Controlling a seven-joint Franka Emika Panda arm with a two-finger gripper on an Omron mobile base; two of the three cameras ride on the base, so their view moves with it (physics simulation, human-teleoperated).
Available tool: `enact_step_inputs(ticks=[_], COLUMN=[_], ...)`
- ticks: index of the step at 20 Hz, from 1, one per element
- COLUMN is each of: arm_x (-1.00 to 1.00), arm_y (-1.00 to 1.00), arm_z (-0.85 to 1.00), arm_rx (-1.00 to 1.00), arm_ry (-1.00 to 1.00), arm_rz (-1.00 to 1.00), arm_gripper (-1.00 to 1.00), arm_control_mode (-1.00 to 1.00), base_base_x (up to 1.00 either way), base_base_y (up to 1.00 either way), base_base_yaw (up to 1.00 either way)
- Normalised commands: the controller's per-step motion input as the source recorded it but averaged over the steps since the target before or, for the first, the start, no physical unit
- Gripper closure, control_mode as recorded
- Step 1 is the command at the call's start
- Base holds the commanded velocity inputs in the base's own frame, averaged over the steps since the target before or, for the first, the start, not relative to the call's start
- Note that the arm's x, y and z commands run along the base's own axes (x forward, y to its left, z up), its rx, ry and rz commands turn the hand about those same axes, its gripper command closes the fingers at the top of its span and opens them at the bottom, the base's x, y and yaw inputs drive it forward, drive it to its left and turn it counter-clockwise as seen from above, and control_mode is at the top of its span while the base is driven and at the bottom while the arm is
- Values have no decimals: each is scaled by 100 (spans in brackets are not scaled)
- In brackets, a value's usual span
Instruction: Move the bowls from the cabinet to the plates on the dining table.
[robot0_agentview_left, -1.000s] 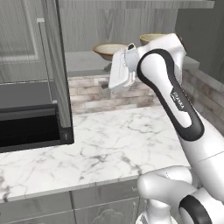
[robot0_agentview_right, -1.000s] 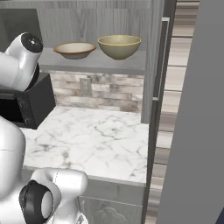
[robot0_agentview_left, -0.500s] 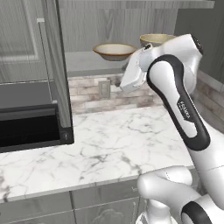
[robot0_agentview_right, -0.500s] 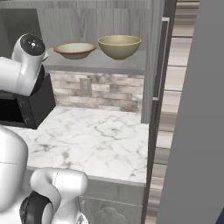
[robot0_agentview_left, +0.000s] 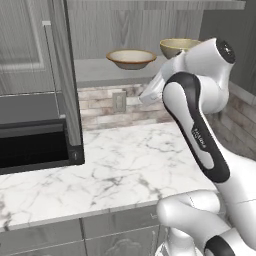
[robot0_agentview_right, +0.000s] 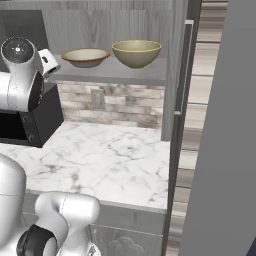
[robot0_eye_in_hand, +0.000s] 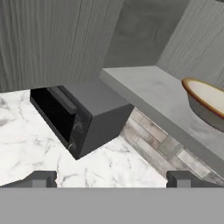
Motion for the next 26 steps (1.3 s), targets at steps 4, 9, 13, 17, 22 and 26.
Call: enact_step_inputs(ticks=[4,9,13,17,22,26], arm_x=[6,4,13,23,30,24], arm_y=[-27,-25,-16,-7,-8,-17], arm_z=[0,0,0,0,0,3], arm_rx=[-7,-5,-7,-7,-2,0], arm_ry=[0,0,-1,-4,-6,-4], arm_rz=[-20,-12,-11,-10,-5,-4], arm_gripper=[-100,-100,-100,-100,-100,-100], arm_control_mode=[-100,-100,-100,-100,-100,-100], base_base_x=[0,0,0,0,0,0], base_base_y=[0,0,0,0,0,0], base_base_yaw=[0,0,0,0,0,0])
